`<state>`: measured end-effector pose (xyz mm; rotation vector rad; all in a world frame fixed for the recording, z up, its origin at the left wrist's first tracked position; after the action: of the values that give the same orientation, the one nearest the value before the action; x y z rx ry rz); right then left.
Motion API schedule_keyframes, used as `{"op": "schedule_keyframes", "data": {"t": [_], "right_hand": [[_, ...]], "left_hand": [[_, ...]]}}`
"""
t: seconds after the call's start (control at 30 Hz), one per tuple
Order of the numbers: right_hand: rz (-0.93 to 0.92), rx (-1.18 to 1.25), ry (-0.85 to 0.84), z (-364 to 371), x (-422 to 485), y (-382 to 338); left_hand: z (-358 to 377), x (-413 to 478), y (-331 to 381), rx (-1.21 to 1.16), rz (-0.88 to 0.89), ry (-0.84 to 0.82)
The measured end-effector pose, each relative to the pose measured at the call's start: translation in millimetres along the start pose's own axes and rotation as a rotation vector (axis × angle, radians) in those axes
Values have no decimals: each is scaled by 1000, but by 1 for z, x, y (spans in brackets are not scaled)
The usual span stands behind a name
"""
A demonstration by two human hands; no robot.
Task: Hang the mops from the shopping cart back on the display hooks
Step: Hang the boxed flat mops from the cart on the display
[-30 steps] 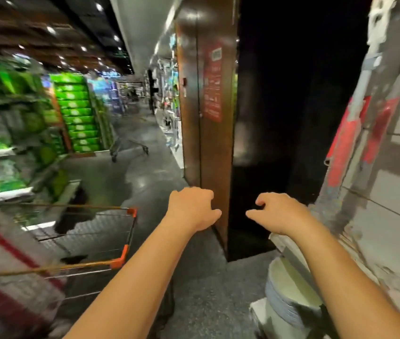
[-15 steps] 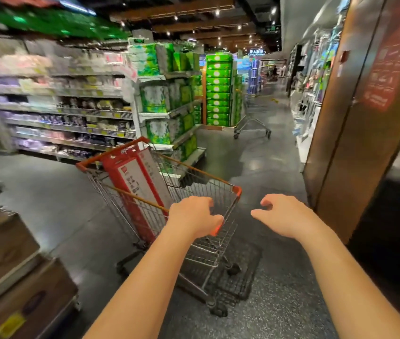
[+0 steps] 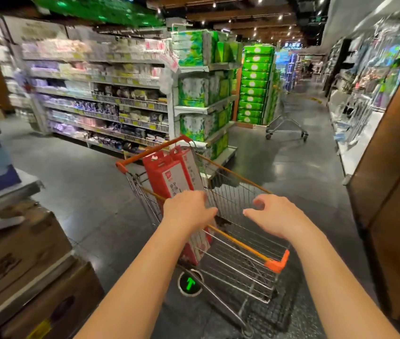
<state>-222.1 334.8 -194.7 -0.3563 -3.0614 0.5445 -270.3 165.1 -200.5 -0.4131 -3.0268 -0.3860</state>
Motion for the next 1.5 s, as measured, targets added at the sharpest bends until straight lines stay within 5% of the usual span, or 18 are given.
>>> {"op": "schedule_keyframes", "data": {"t": [0.7, 1.1, 1.5], "right_hand": [[-211, 39, -192, 122, 236, -145], [-441, 18, -238, 154, 421, -184], [-447, -15, -318, 225, 480, -194]], "left_hand": [[44, 187, -182, -39, -270, 12], [92, 326, -223, -36, -474, 73], [171, 352, -266, -251, -617, 34]]}}
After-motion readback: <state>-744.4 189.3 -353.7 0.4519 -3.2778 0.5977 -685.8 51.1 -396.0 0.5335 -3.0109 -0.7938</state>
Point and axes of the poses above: each hand's wrist, its own x-axis towards the middle knuckle, its own z-axis out of the palm, y = z × x, the point moved 6 cm from there along x, towards the middle knuckle, and after that the axes turned 5 degrees about y, right-handed, at the moved point
